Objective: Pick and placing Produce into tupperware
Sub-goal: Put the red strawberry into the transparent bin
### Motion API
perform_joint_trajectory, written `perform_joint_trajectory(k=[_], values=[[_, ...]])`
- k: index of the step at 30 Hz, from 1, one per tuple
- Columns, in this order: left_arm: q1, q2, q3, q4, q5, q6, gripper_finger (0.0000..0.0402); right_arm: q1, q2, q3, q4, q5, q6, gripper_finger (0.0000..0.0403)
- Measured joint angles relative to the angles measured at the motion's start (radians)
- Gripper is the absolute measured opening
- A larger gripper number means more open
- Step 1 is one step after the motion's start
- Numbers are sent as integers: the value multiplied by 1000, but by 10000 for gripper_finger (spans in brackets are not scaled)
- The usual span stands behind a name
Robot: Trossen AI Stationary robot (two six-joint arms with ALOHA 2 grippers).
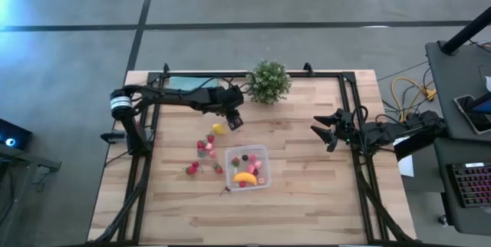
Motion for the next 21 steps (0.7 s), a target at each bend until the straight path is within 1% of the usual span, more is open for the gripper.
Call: perform_joint_trajectory(k=[3,7,11,15,19,21], values=[[-2,10,0,2,37,-44,152,0,0,0,0,0,0,247],[-2,21,0,-13,43,-117,194,0,0,0,0,0,0,247],[-2,30,0,-15,42,-118,223,0,0,0,0,0,0,249],[1,52,0,-15,50,-136,232,0,0,0,0,0,0,247],[26,78,0,-16,127,-290,233,0,0,0,0,0,0,245],[33,83,-2,-18,129,-350,233,0,0,0,0,0,0,245]])
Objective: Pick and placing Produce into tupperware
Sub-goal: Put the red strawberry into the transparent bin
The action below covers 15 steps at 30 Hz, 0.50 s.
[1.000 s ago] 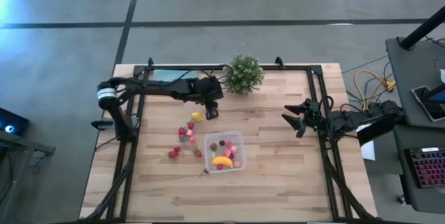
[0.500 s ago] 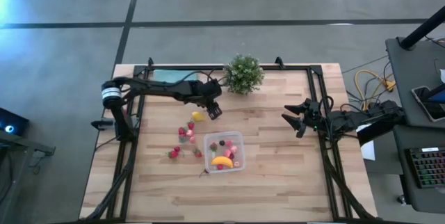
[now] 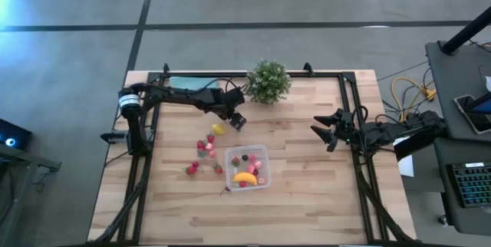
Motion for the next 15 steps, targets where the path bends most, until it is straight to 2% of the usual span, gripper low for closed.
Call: perform_joint_trajectory(k=[15], values=[[7,-25,4,15,-26,-3,233,0,0,0,0,0,0,246]])
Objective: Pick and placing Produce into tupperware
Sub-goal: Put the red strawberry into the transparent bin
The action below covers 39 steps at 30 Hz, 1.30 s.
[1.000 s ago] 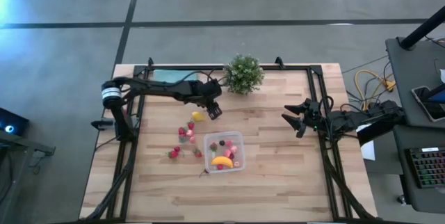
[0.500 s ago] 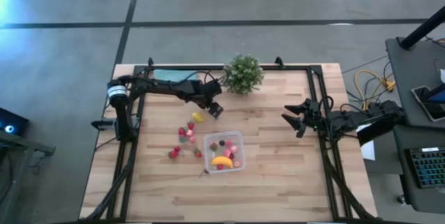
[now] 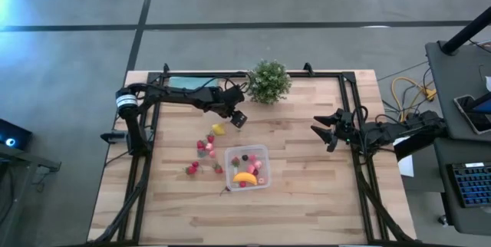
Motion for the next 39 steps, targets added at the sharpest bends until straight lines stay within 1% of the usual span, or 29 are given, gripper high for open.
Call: perform_joint_trajectory(k=[7,14,21,25,28,33,39], values=[[0,39,-2,71,-18,69,233,0,0,0,0,0,0,248],[-1,67,-1,67,-20,97,233,0,0,0,0,0,0,246],[-1,67,-2,70,-22,343,233,0,-1,0,1,0,0,251],[-1,66,-2,76,-22,411,232,0,-1,0,0,0,0,249],[-1,66,-2,75,-21,433,220,0,0,0,0,0,0,247],[-1,66,-2,71,-16,479,179,0,-1,0,0,0,0,249],[0,66,-2,71,-15,481,144,0,-1,0,0,0,0,251]])
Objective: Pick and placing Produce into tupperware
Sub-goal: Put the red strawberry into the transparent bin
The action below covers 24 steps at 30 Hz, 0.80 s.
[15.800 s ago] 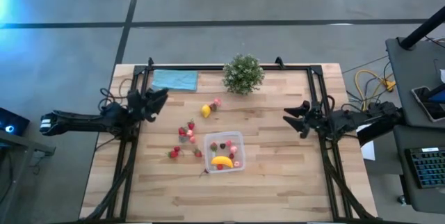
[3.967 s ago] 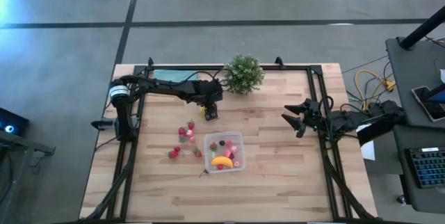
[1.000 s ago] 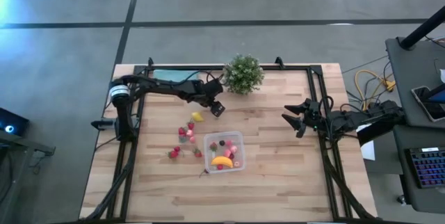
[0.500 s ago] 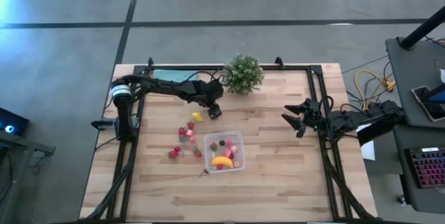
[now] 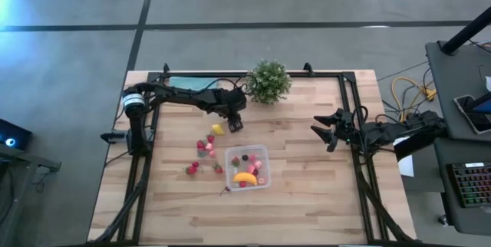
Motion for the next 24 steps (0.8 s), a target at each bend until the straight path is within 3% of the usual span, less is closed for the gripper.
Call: perform_joint_trajectory(k=[24], values=[[0,-27,-2,-16,27,52,136,0,0,0,0,0,0,251]])
